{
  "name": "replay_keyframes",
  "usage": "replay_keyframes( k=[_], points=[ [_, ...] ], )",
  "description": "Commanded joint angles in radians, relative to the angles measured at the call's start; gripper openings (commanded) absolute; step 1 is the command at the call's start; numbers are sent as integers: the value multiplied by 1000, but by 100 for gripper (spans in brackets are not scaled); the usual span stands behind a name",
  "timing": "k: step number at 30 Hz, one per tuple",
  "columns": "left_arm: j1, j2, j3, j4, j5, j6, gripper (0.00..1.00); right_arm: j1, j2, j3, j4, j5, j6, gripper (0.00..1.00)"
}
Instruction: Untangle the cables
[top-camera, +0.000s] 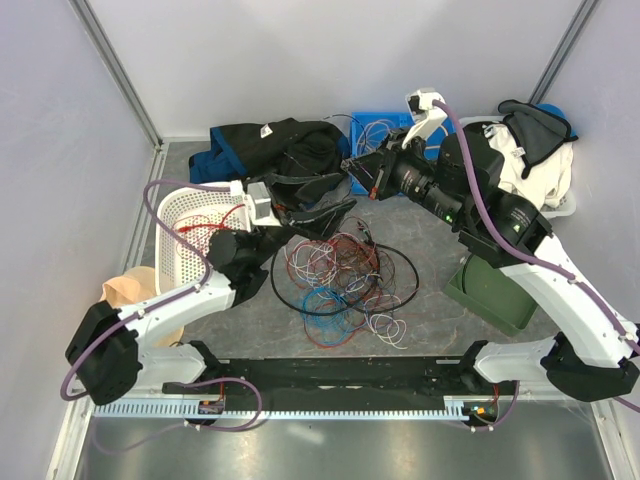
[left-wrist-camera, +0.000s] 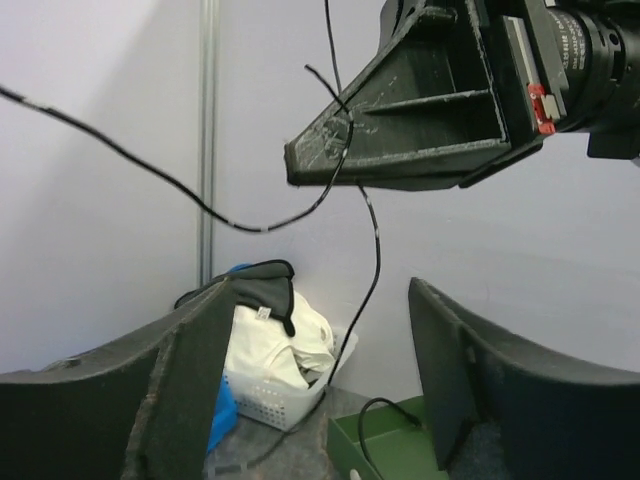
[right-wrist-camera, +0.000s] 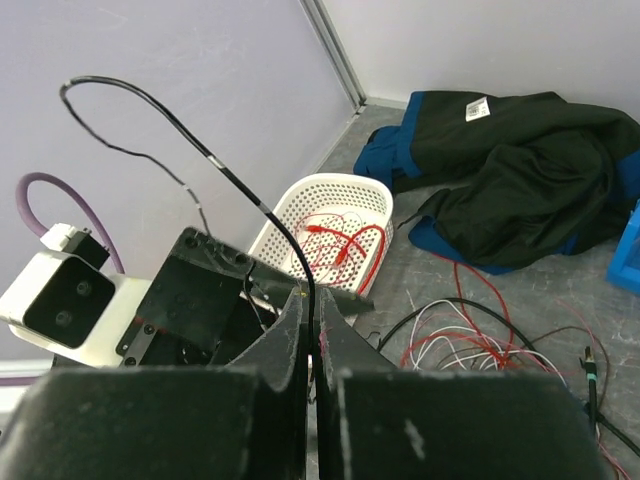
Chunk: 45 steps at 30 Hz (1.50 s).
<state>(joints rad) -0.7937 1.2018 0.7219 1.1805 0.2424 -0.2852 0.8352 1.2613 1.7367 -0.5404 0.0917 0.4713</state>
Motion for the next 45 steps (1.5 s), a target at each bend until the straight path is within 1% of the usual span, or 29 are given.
replay_keyframes(
  k=[1, 2, 3, 5, 6, 7, 8, 9, 10, 12, 13, 14, 15, 16, 17, 18, 19, 20, 21, 22, 25, 29, 34, 38, 45],
  points=[
    [-2, 44, 89, -30, 61, 78, 59, 2, -19, -5, -1, -9, 9, 0],
    [-2, 47, 90, -47, 55, 83, 52, 1, -20, -5, -3, -6, 6, 0],
    [-2, 45, 86, -53, 48, 90, 39, -1, -23, -9, -6, 0, 3, 0],
    [-2, 41, 80, -73, 20, 104, 25, 1, -28, -14, -6, 5, 1, 0],
    [-2, 30, 85, -131, 8, 104, 7, 1, -34, -22, -4, 8, -5, 0],
    [-2, 18, 105, -177, -30, 101, 2, 1, -40, -29, -3, 25, -10, 5],
    [-2, 7, 120, -230, -61, 92, 2, -1, -45, -37, -4, 32, -16, 18],
    [2, -19, 141, -383, -90, 78, 2, 1, -65, -57, -3, 49, -32, 40],
    [4, -33, 204, -469, -150, 52, 2, 1, -80, -72, -4, 89, -42, 48],
    [19, -48, 287, -666, -202, 23, 2, 1, -132, -135, 0, 146, -60, 61],
    [25, -53, 382, -843, -239, -4, 2, 1, -155, -161, 3, 170, -80, 63],
    [33, -50, 430, -916, -238, -18, 2, 1, -180, -193, 13, 221, -89, 64],
    [45, -48, 476, -976, -264, -41, 2, 1, -233, -265, 40, 239, -97, 66],
    [51, -35, 564, -1084, -250, -54, 2, 2, -259, -307, 59, 258, -109, 66],
    [57, -28, 605, -1122, -246, -66, 2, 1, -290, -350, 80, 272, -114, 66],
    [65, -24, 641, -1159, -220, -86, 2, 2, -342, -432, 126, 270, -115, 67],
    [67, -15, 707, -1174, -191, -97, 2, 1, -367, -474, 152, 263, -117, 67],
    [68, -1, 740, -1238, -178, -109, 2, 1, -390, -515, 177, 252, -114, 67],
    [70, 7, 769, -1255, -167, -121, 2, 2, -426, -589, 227, 211, -111, 67],
    [70, 15, 824, -1271, -137, -141, 2, 2, -439, -623, 253, 188, -108, 67],
    [70, 48, 902, -1308, -74, -181, 2, 1, -476, -723, 347, 122, -88, 67],
    [70, 79, 948, -1323, 0, -223, 2, 1, -494, -766, 445, 83, -88, 67],
    [70, 100, 959, -1343, 80, -262, 2, 1, -502, -763, 608, 45, -102, 67],
    [70, 107, 950, -1358, 92, -276, 2, 1, -476, -767, 746, 5, -102, 66],
    [70, 116, 939, -1360, 106, -287, 2, 2, -366, -763, 861, -36, -99, 66]
  ],
)
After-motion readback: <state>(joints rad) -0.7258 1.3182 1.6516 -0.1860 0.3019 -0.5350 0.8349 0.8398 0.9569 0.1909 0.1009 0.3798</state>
